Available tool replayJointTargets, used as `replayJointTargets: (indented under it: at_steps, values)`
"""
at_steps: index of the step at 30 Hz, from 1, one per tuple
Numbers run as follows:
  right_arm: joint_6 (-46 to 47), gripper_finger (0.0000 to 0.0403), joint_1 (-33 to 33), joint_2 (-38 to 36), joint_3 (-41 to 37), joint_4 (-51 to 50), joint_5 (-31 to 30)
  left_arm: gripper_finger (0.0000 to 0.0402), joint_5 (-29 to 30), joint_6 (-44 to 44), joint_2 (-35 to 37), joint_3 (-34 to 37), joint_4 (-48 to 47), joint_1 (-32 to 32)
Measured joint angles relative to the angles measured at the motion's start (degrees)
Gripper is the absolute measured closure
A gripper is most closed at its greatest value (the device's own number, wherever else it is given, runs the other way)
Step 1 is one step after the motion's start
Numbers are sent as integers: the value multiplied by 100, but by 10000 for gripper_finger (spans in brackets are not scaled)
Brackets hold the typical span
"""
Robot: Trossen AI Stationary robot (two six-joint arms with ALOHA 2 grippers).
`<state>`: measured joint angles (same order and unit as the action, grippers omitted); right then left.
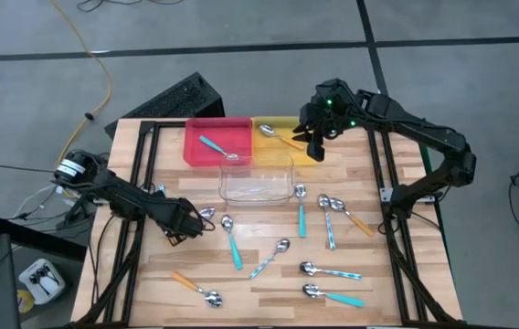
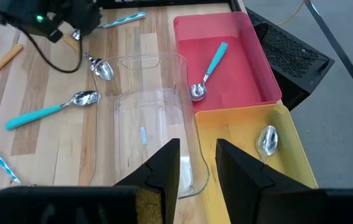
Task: Sort silverware by color (type)
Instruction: Put the green patterned spoon into the transparent bin
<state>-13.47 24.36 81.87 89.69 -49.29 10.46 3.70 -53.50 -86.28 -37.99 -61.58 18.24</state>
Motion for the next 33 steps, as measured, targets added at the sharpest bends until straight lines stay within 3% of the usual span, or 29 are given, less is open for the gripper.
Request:
replayJointTargets:
  at_steps: [8,17,23,25,30,33]
  values:
    - [-2,275,0,0,0,2,0,401,77,1130,-179,-41,120,51]
    - [-12,275,0,0,0,4,0,401,255,1877,-210,-838,1312,150]
    - [-10,275,0,0,0,4,35,401,735,2086,-206,-1444,1322,251]
    - [-12,275,0,0,-10,15,254,401,821,2200,-206,-1627,1218,292]
    - [-11,275,-196,1,-645,874,1568,401,882,2461,-203,-2037,828,394]
    - [-42,275,-516,2,-1244,1613,1664,401,900,2591,-193,-2273,517,470]
